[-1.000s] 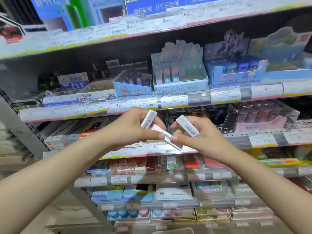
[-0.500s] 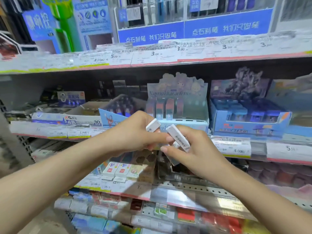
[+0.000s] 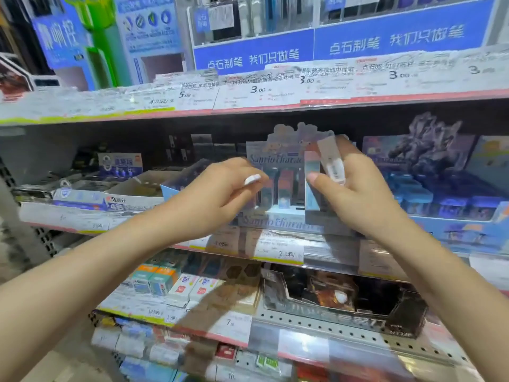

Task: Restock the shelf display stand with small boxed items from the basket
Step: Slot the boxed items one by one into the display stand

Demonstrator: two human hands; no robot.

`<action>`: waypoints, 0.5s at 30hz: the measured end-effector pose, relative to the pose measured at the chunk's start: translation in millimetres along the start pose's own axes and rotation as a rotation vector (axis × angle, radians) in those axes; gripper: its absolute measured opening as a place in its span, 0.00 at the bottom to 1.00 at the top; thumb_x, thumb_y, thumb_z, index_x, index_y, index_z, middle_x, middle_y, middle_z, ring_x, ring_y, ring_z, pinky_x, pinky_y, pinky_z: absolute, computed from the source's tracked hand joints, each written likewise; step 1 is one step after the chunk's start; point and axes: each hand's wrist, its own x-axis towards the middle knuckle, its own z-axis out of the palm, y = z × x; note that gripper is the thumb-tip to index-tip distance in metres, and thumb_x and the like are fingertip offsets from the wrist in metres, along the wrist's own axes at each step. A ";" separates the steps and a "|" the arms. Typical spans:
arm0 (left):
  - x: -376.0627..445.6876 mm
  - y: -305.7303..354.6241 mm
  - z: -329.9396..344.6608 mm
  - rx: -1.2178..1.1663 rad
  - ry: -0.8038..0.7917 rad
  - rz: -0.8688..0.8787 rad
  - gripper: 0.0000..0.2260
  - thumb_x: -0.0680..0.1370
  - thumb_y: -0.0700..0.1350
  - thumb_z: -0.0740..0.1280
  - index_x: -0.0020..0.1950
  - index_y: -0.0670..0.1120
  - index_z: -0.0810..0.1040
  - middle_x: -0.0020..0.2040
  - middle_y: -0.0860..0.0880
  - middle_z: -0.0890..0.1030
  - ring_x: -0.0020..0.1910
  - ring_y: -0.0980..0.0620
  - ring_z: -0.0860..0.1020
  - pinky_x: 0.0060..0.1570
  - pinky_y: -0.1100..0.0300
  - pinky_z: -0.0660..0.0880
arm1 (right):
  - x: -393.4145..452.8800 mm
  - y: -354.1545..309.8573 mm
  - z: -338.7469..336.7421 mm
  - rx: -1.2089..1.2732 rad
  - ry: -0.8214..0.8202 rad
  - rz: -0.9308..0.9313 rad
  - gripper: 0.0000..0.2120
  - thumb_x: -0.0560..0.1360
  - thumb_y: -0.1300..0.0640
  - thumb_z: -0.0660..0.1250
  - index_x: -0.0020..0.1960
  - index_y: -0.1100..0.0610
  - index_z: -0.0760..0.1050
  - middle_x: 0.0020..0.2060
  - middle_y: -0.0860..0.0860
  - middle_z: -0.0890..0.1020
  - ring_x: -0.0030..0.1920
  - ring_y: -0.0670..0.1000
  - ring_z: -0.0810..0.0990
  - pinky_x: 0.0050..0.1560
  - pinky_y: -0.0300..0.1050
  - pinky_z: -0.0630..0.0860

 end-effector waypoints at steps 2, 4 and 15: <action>5.8 -6.0 1.8 0.138 -0.045 0.104 0.13 0.76 0.42 0.56 0.54 0.41 0.78 0.51 0.42 0.78 0.52 0.44 0.76 0.52 0.49 0.74 | 8.9 0.1 -0.2 -0.071 0.037 0.020 0.11 0.74 0.59 0.64 0.55 0.58 0.69 0.38 0.52 0.74 0.36 0.50 0.71 0.33 0.39 0.65; 14.0 -11.6 3.7 0.232 -0.083 0.165 0.16 0.76 0.41 0.56 0.59 0.43 0.77 0.56 0.41 0.79 0.56 0.41 0.76 0.54 0.48 0.74 | 13.0 0.0 1.5 -0.149 0.047 0.056 0.13 0.74 0.60 0.64 0.57 0.57 0.67 0.42 0.53 0.74 0.39 0.53 0.71 0.32 0.43 0.62; 32.4 -28.6 16.0 0.057 -0.314 0.178 0.25 0.78 0.40 0.53 0.73 0.59 0.61 0.73 0.55 0.68 0.67 0.49 0.72 0.65 0.51 0.70 | 43.9 0.1 10.3 -0.484 -0.036 0.264 0.14 0.76 0.58 0.61 0.60 0.60 0.65 0.55 0.60 0.76 0.51 0.61 0.75 0.42 0.44 0.64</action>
